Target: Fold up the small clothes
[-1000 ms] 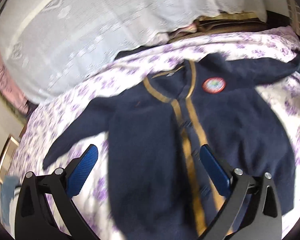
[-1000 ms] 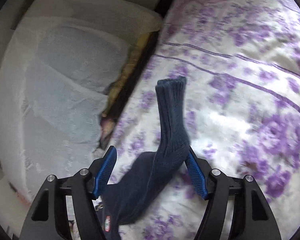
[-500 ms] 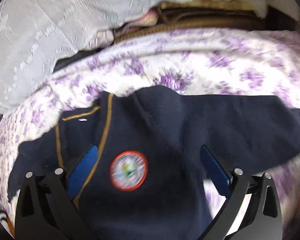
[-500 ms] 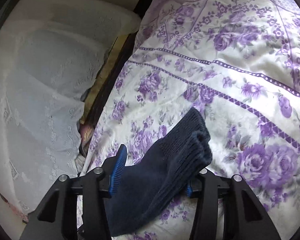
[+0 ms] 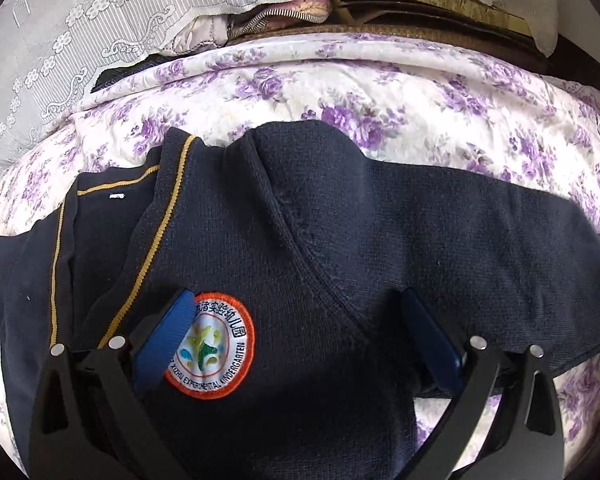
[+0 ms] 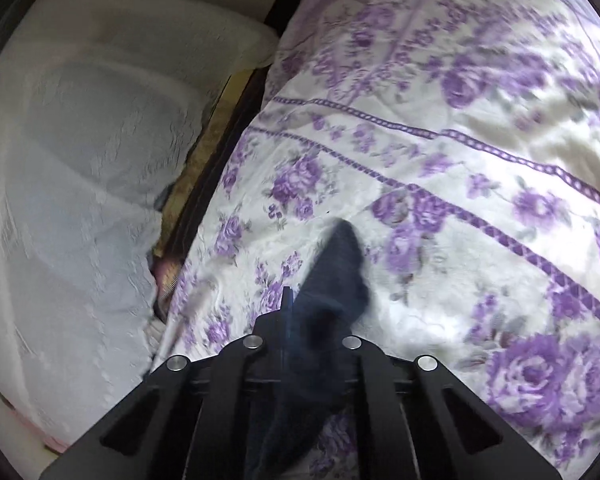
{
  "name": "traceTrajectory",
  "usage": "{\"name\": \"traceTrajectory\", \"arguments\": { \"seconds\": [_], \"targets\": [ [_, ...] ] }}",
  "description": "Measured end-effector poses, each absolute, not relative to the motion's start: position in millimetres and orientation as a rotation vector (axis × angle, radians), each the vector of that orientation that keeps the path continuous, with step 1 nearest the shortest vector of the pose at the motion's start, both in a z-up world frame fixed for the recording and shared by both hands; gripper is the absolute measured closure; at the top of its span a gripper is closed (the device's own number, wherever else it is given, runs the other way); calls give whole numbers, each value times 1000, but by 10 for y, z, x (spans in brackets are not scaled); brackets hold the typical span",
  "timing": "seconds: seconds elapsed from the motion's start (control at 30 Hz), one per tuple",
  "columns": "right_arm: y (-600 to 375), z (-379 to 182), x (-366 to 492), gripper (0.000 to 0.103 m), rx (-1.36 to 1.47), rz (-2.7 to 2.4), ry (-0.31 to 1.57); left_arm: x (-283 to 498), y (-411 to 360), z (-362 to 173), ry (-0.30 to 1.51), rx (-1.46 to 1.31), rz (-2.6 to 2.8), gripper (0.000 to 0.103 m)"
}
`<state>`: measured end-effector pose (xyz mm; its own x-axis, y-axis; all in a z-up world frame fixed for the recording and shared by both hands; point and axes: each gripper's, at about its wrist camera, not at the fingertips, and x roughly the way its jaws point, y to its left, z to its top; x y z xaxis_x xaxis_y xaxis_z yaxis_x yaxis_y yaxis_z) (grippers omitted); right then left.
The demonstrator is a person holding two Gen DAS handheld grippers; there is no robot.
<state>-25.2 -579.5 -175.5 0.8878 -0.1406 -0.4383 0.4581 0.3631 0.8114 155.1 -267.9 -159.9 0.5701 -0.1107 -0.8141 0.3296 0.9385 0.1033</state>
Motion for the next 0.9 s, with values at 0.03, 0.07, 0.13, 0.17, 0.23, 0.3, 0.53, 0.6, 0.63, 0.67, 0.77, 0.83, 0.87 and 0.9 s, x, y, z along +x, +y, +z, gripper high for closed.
{"name": "traceTrajectory", "arguments": {
  "seconds": [0.03, 0.07, 0.13, 0.17, 0.23, 0.3, 0.53, 0.6, 0.63, 0.67, 0.77, 0.83, 0.87, 0.9],
  "targets": [
    [-5798, -1747, -273, 95, 1150, -379, 301, 1563, -2662, -1574, 936, 255, -262, 4],
    [-5794, -1722, -288, 95, 1148, -366, 287, 1577, -2633, -1542, 938, 253, -255, 4],
    [-5764, -1618, -321, 96, 1118, -333, 251, 1628, -2543, -1475, 939, 232, -226, 4],
    [-5740, -1562, -323, 96, 1099, -322, 236, 1679, -2473, -1439, 947, 208, -214, 4],
    [-5683, -1442, -290, 96, 1051, -306, 218, 1821, -2354, -1434, 974, 171, -178, 4],
    [-5628, -1379, -212, 96, 996, -314, 242, 1943, -2350, -1576, 1039, 189, -185, 4],
    [-5497, -1233, -167, 96, 959, -275, 237, 1720, -2646, -1416, 862, 461, -188, 5],
    [-5379, -1102, -163, 96, 927, -235, 230, 1678, -2520, -1283, 828, 438, -213, 5],
    [-5323, -1054, -162, 96, 916, -216, 232, 1657, -2438, -1226, 811, 436, -213, 5],
    [-5255, -1004, -149, 96, 902, -195, 236, 1627, -2359, -1168, 794, 437, -214, 5],
    [-5045, -916, -81, 96, 857, -159, 266, 1630, -2011, -1054, 765, 449, -203, 5],
    [-4866, -884, 0, 96, 829, -137, 298, 1681, -1707, -1028, 767, 456, -181, 5],
    [-4787, -874, 15, 96, 820, -130, 310, 1705, -1547, -1027, 772, 457, -166, 5],
    [-4706, -875, 74, 96, 809, -122, 329, 1712, -1413, -1031, 777, 455, -153, 5]
  ]
}}
